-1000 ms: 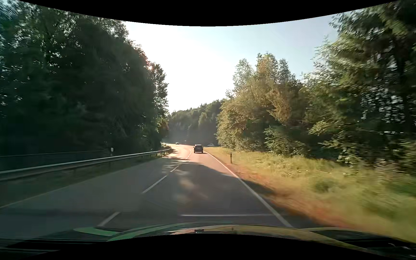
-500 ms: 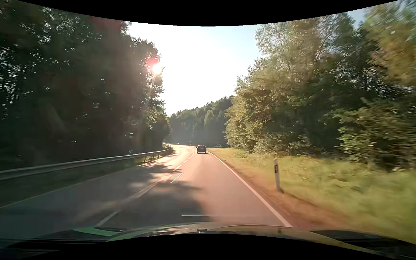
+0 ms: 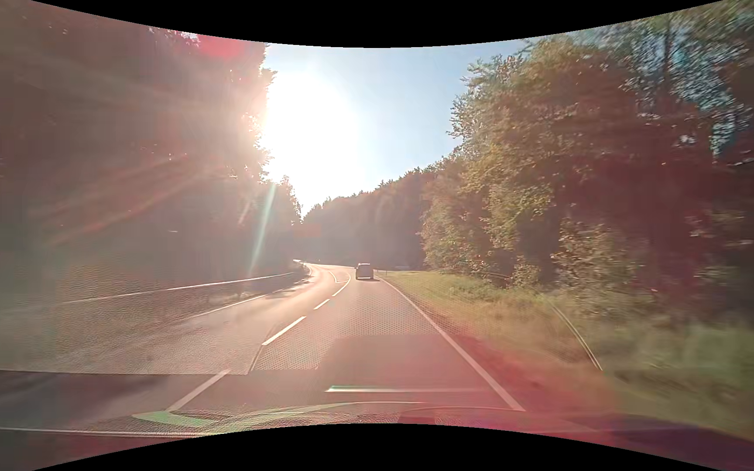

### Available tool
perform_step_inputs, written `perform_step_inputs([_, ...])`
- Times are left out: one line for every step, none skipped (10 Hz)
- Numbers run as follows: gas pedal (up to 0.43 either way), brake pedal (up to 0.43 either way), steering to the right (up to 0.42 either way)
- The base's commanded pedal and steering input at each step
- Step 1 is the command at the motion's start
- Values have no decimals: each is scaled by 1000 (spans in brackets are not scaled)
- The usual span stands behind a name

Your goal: Follow the waypoints while adhering to traffic rules and regulations

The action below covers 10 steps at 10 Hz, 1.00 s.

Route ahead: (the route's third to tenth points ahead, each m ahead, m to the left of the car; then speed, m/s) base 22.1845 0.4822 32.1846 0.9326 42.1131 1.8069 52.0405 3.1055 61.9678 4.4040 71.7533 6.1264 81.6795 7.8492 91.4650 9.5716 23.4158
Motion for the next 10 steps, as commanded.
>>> perform_step_inputs([67, 0, -7])
perform_step_inputs([67, 0, -9])
perform_step_inputs([67, 0, -10])
perform_step_inputs([67, 0, -10])
perform_step_inputs([67, 0, -10])
perform_step_inputs([67, 0, -10])
perform_step_inputs([67, 0, -10])
perform_step_inputs([67, 0, -10])
perform_step_inputs([67, 0, -10])
perform_step_inputs([67, 0, -11])
